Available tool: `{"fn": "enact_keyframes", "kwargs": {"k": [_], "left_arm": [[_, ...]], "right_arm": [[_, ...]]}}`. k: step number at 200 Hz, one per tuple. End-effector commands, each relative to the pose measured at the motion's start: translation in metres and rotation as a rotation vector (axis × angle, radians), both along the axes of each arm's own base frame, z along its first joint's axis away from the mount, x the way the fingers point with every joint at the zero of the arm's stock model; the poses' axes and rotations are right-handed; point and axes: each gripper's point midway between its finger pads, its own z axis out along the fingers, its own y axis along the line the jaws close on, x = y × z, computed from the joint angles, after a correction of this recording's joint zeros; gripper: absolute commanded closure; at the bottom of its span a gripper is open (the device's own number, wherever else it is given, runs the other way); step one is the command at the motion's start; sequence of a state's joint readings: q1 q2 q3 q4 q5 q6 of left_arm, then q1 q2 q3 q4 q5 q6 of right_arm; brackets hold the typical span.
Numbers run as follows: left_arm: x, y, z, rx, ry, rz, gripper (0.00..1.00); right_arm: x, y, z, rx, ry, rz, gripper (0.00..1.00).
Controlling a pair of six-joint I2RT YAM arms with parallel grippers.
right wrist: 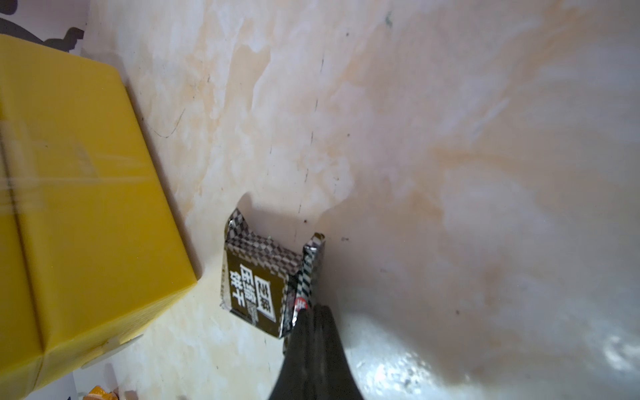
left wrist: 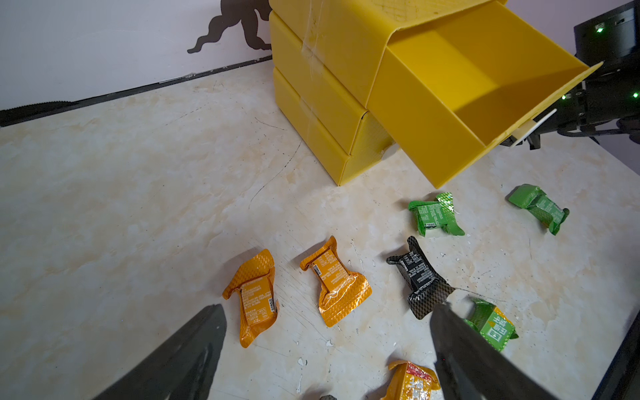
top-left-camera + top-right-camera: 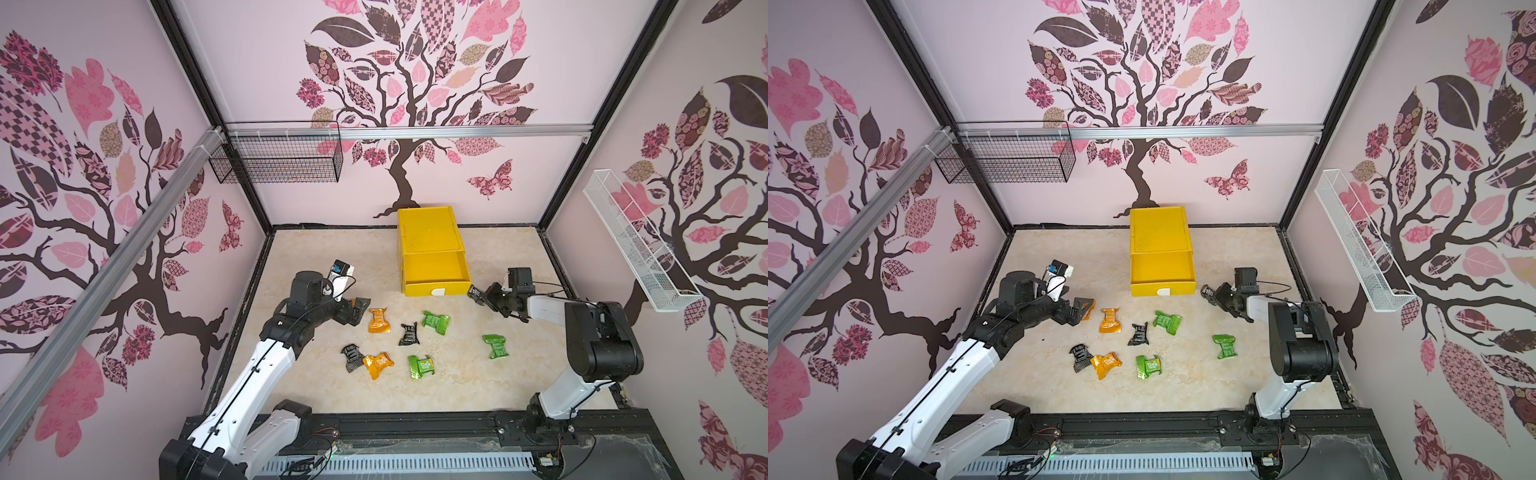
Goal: Place the cookies into the drawer by color
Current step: Pick up the cookie at the center of the board.
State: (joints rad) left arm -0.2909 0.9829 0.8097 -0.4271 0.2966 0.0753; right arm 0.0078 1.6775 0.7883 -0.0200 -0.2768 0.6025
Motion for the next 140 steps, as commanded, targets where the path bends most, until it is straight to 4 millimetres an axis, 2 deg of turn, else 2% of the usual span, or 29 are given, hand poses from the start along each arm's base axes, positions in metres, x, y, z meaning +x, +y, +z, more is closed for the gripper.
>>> {"fn": "enact_keyframes", "kwargs": {"k": [1, 61, 104, 140], "left_arm": [[-0.001, -0.004, 0.006, -0.013, -0.029, -0.013, 0.03], [-0.003, -0.009, 0.005, -0.015, -0.022, -0.034, 0.03], [-0.004, -0.012, 0.001, -0.011, -0.019, -0.048, 0.03], [-0.003, -0.008, 0.001, 0.000, -0.026, -0.036, 0.03]], "right_arm": [[-0.001, -0.004, 0.024, -0.020, -0.051, 0.007, 1.00], [-0.020, -0.008, 0.062, -0.061, -0.117, 0.015, 1.00], [-0.036, -0.009, 0.099, -0.090, -0.181, 0.040, 1.00], [-0.045, -0.006, 0.138, -0.098, -0.256, 0.071, 1.00]]}}
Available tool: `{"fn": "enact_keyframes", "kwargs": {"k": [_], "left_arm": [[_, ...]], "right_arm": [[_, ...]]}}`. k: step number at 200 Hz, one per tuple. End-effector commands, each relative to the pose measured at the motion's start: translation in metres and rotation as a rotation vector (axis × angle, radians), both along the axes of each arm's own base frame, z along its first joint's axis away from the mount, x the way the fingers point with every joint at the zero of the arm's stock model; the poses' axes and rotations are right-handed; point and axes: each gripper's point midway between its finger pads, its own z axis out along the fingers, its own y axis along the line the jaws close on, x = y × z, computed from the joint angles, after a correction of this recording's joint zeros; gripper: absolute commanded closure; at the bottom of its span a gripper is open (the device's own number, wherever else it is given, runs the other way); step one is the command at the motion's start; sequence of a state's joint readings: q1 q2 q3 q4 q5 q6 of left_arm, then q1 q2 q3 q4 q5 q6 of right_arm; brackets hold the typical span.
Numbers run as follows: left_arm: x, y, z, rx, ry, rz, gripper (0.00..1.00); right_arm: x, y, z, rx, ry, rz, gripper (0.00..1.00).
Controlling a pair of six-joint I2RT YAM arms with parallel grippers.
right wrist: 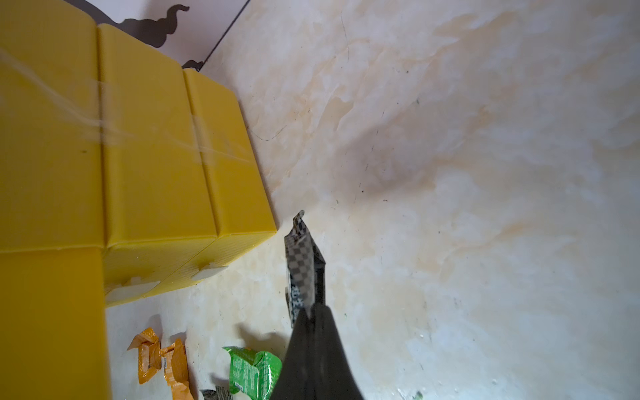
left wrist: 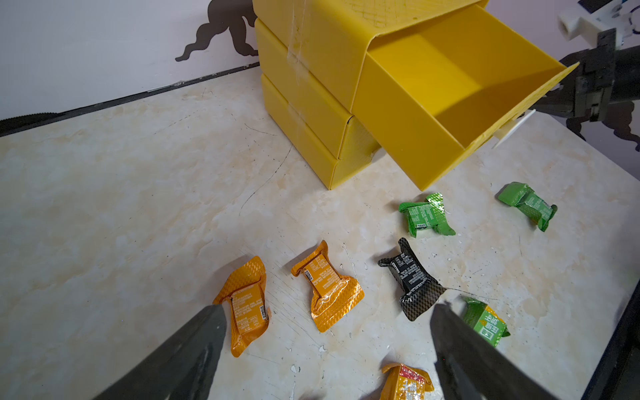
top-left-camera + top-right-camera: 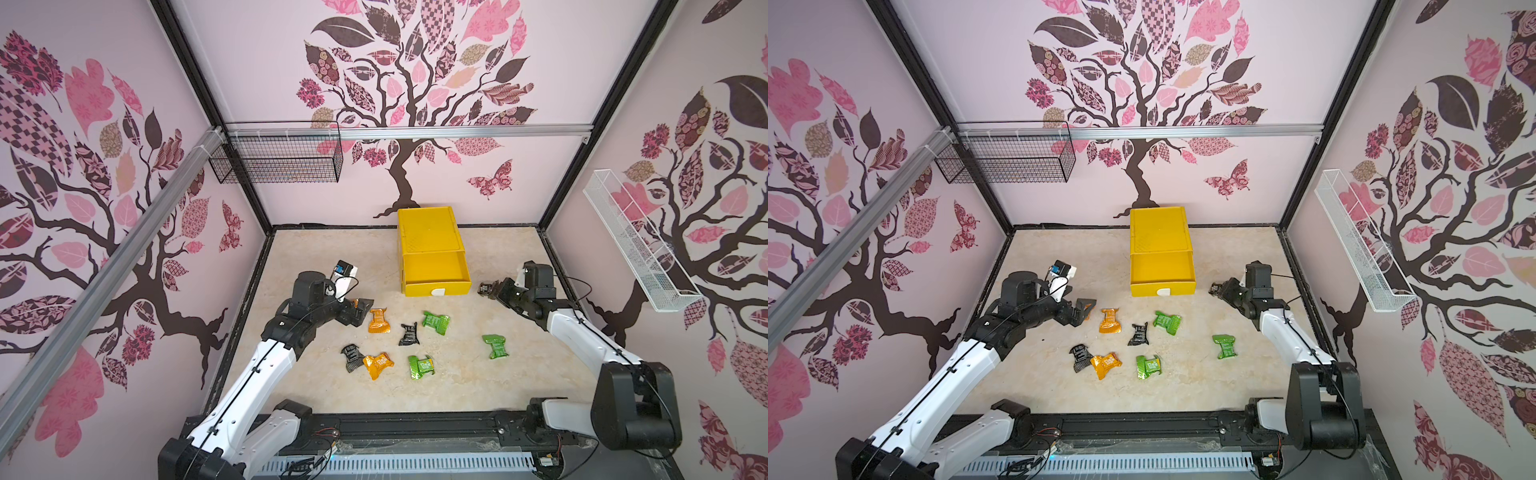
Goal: Place the cookies into the drawer by color
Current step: Pick up the cookie at the center of the board, then place the cookie in the drawer.
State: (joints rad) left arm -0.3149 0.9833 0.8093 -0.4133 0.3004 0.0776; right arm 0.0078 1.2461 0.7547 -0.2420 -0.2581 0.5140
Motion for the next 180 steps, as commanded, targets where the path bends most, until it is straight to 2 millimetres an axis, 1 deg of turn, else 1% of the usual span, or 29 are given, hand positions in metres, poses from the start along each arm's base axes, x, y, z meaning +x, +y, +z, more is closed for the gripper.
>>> {"fn": "enact_keyframes", "kwargs": {"k": [1, 24, 55, 73, 88, 112, 130, 145, 160, 180], "left_arm": [[-0.001, 0.000, -0.002, 0.005, -0.013, -0.007, 0.03], [-0.002, -0.002, 0.000, -0.004, -0.006, -0.013, 0.03], [-0.001, -0.001, -0.004, 0.000, -0.007, -0.012, 0.03], [-0.002, -0.003, -0.001, -0.009, -0.006, -0.021, 0.03], [-0.002, -0.001, -0.001, -0.003, -0.004, -0.014, 0.03], [-0.001, -0.002, -0.004, -0.002, -0.006, -0.015, 0.03], [-0.003, -0.003, 0.001, -0.015, -0.003, -0.020, 0.02], [-0.002, -0.001, -0.001, -0.003, -0.007, -0.010, 0.03], [-0.001, -0.001, -0.003, 0.000, -0.010, -0.010, 0.03], [-0.003, -0.003, 0.002, -0.014, -0.006, -0.021, 0.03]], "right_arm": [[-0.008, -0.003, 0.033, -0.030, -0.056, 0.020, 1.00], [-0.015, -0.001, 0.061, -0.012, -0.105, 0.014, 1.00], [-0.021, 0.009, 0.102, 0.029, -0.187, 0.048, 1.00], [-0.024, 0.012, 0.121, 0.040, -0.224, 0.051, 1.00], [-0.024, 0.019, 0.139, 0.054, -0.259, 0.079, 1.00], [-0.025, 0.038, 0.159, 0.039, -0.299, 0.130, 1.00], [-0.025, 0.059, 0.173, 0.055, -0.329, 0.185, 1.00], [-0.024, 0.079, 0.186, 0.081, -0.342, 0.250, 1.00], [-0.022, 0.093, 0.191, 0.082, -0.346, 0.278, 1.00], [-0.019, 0.113, 0.191, 0.083, -0.341, 0.320, 1.00]]}}
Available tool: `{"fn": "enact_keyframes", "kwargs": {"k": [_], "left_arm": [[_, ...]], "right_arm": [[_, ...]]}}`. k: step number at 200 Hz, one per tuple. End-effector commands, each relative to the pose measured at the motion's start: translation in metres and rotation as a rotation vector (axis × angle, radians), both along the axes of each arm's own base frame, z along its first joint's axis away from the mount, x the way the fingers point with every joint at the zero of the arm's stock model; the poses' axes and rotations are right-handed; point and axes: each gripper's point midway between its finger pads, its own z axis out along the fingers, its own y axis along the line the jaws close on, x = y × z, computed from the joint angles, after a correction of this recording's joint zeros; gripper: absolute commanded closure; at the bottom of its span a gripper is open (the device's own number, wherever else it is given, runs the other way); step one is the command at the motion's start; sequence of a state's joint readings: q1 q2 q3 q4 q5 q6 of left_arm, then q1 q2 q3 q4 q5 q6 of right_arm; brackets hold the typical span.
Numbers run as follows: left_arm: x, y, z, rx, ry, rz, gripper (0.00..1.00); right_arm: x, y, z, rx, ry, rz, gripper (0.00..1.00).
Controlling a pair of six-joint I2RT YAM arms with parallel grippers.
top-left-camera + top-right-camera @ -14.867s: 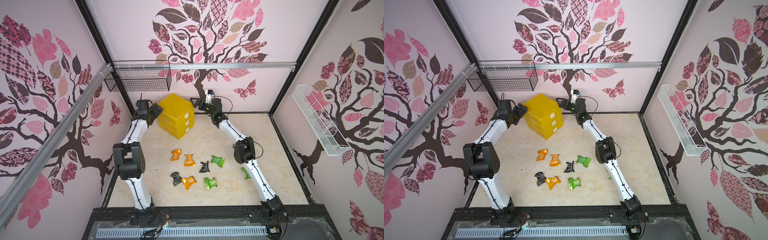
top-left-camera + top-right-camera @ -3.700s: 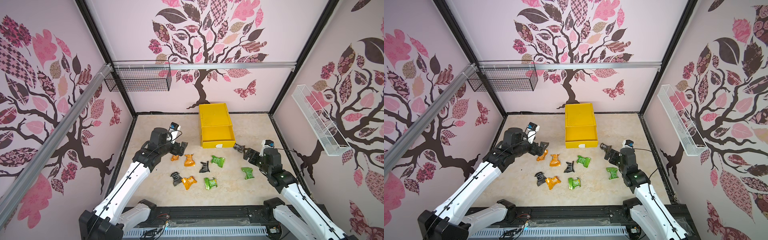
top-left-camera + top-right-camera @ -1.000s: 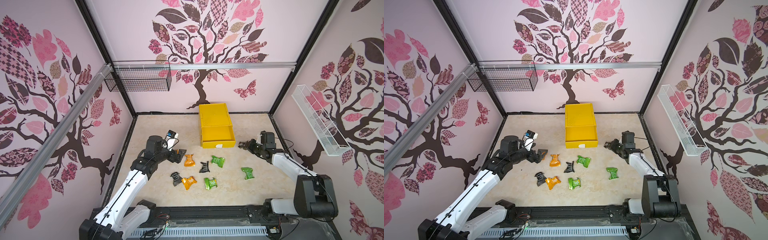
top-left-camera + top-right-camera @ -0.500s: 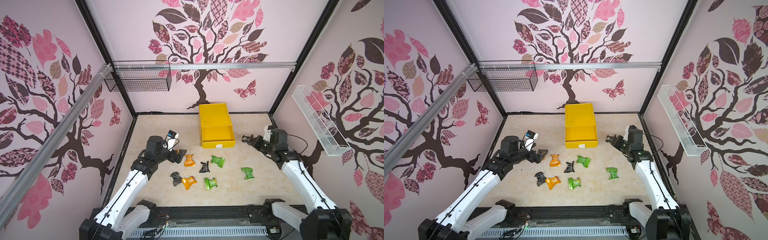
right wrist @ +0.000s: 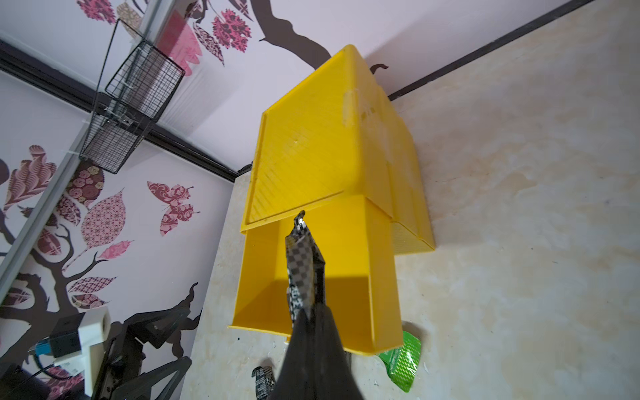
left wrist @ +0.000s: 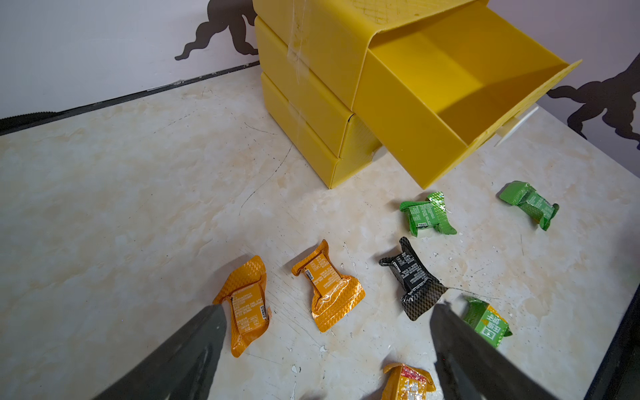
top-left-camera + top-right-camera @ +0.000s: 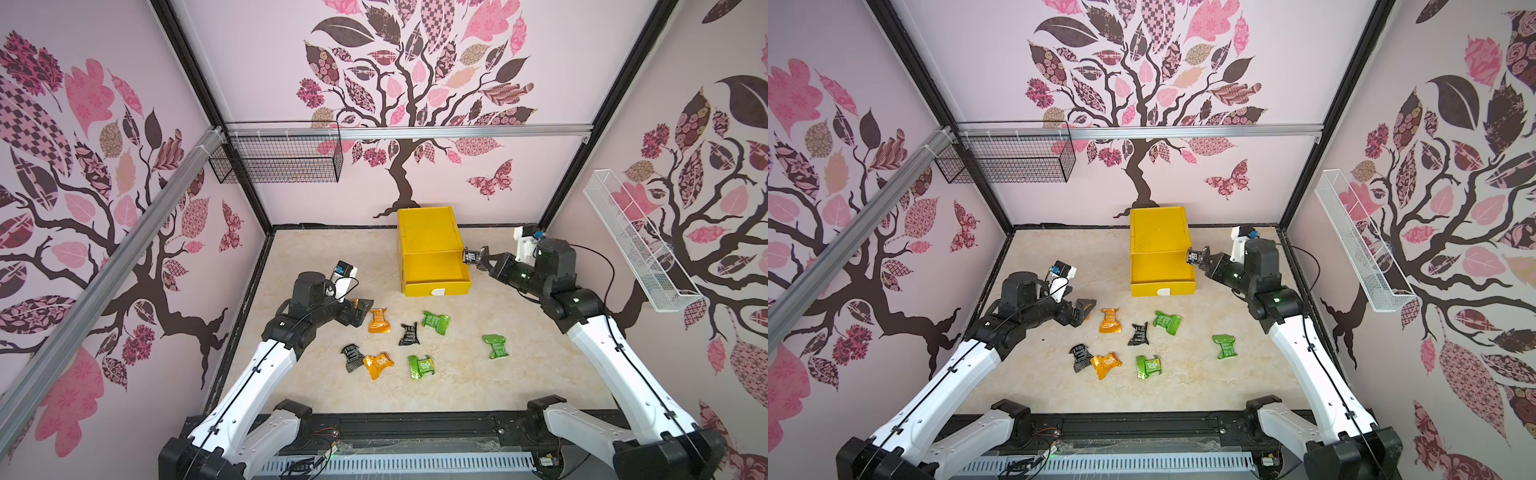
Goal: Place the cookies into the drawer by color
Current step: Place the cookie in the drawer.
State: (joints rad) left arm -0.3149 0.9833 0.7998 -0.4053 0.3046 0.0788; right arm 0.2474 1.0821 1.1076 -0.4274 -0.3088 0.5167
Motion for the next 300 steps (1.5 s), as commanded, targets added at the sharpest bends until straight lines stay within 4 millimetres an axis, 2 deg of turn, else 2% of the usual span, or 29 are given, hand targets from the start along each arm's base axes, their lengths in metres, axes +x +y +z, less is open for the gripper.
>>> {"fn": "enact_keyframes", "kwargs": {"k": [1, 42, 56, 75, 104, 147, 194, 280, 300], "left_arm": [[-0.003, -0.003, 0.004, -0.013, -0.007, -0.016, 0.03], [-0.003, -0.003, 0.003, -0.006, -0.011, -0.015, 0.03], [-0.004, -0.003, 0.007, -0.010, -0.011, -0.019, 0.03], [-0.001, -0.001, 0.002, 0.002, -0.016, -0.006, 0.03], [-0.004, -0.004, 0.008, -0.014, -0.010, -0.020, 0.03], [-0.003, -0.003, 0.004, -0.013, -0.006, -0.015, 0.03], [-0.002, -0.002, 0.005, -0.009, -0.013, -0.010, 0.03], [-0.003, 0.000, 0.006, 0.001, -0.024, -0.005, 0.03], [-0.006, -0.002, 0.009, -0.011, -0.020, -0.018, 0.03]], "right_arm": [[0.005, 0.022, 0.012, 0.007, -0.015, 0.046, 1.00], [0.013, 0.065, -0.004, -0.020, 0.054, 0.158, 1.00], [0.014, 0.077, -0.010, -0.026, 0.071, 0.184, 1.00], [0.017, 0.089, -0.018, -0.047, 0.088, 0.213, 1.00], [0.024, 0.094, -0.031, -0.061, 0.124, 0.206, 1.00], [0.030, 0.108, -0.045, -0.065, 0.171, 0.226, 1.00], [0.029, 0.130, -0.055, -0.099, 0.192, 0.279, 1.00], [0.030, 0.144, -0.067, -0.121, 0.214, 0.311, 1.00], [0.029, 0.143, -0.068, -0.129, 0.216, 0.304, 0.91]]}}
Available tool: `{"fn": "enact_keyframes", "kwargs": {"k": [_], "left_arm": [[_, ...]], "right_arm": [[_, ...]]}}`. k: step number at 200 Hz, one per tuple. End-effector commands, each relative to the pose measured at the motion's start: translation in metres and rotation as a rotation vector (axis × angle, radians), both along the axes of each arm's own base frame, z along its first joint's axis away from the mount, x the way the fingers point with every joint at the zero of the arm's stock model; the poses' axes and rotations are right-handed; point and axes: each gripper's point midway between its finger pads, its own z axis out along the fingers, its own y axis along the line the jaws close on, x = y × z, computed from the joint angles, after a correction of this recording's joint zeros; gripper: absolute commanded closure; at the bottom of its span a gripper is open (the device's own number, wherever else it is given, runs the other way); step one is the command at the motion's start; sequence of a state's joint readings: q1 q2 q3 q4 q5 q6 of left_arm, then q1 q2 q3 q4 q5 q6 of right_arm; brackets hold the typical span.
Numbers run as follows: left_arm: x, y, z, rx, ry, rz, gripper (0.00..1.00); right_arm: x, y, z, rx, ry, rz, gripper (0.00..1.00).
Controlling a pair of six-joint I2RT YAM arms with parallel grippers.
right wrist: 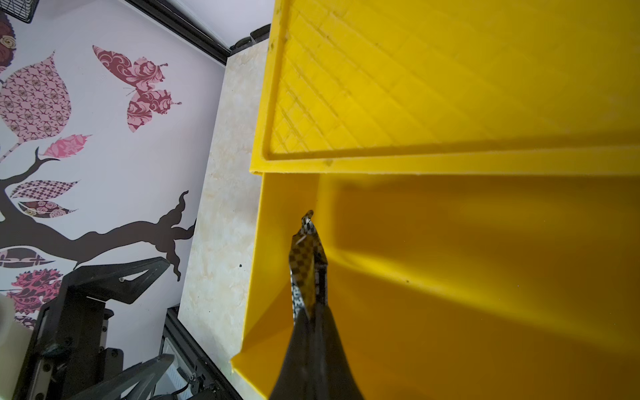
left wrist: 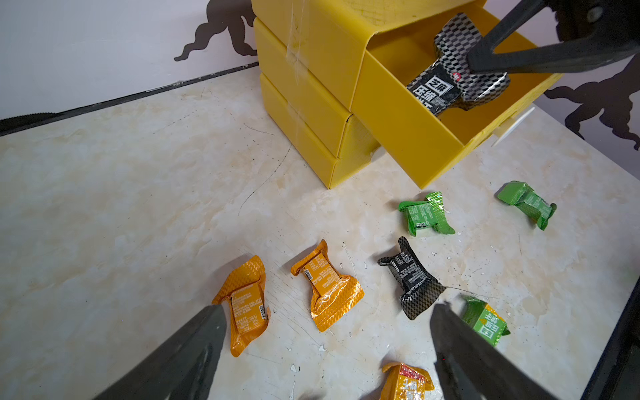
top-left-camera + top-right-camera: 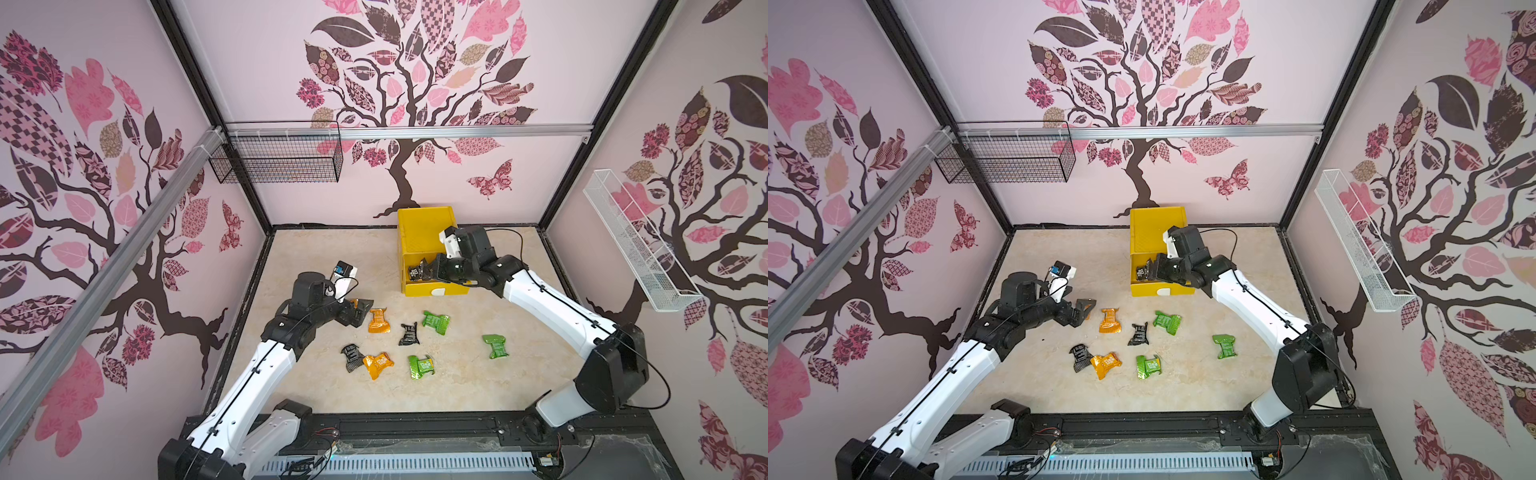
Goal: Place the cookies into the drawer by color
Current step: Place the cookie in the drawer, then pick up the cookie at the center of the board.
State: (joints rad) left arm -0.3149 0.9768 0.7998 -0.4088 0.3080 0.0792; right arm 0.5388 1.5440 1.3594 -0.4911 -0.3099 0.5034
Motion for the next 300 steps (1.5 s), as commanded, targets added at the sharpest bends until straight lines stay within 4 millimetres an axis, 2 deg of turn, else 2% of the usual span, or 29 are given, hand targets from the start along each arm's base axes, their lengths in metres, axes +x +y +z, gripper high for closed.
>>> {"fn": "enact_keyframes", "kwargs": {"k": [1, 57, 121, 173, 206, 233, 277, 300], "left_arm": [[-0.004, -0.002, 0.008, -0.008, -0.017, -0.015, 0.03], [-0.006, -0.003, 0.008, -0.003, -0.022, -0.024, 0.03], [-0.006, -0.003, 0.004, 0.011, -0.029, -0.026, 0.03], [-0.011, -0.010, -0.003, -0.019, -0.005, -0.064, 0.03], [-0.018, -0.021, -0.005, -0.055, 0.024, -0.120, 0.03], [-0.024, -0.028, -0.018, -0.031, 0.025, -0.179, 0.03], [-0.024, -0.029, -0.032, 0.003, 0.040, -0.204, 0.03], [-0.023, -0.032, -0.032, -0.011, 0.061, -0.206, 0.03]], "right_arm": [[0.004, 0.005, 0.009, -0.011, -0.032, 0.009, 0.91], [0.002, -0.012, 0.020, -0.087, -0.096, -0.018, 0.73], [-0.015, -0.042, 0.037, -0.168, -0.178, -0.057, 0.63], [-0.036, -0.077, 0.055, -0.252, -0.266, -0.105, 0.50], [-0.051, -0.107, 0.063, -0.307, -0.341, -0.170, 0.35], [-0.067, -0.127, 0.073, -0.343, -0.422, -0.195, 0.25], [-0.089, -0.161, 0.068, -0.410, -0.522, -0.257, 0.11], [-0.099, -0.177, 0.061, -0.432, -0.559, -0.295, 0.05]]}}
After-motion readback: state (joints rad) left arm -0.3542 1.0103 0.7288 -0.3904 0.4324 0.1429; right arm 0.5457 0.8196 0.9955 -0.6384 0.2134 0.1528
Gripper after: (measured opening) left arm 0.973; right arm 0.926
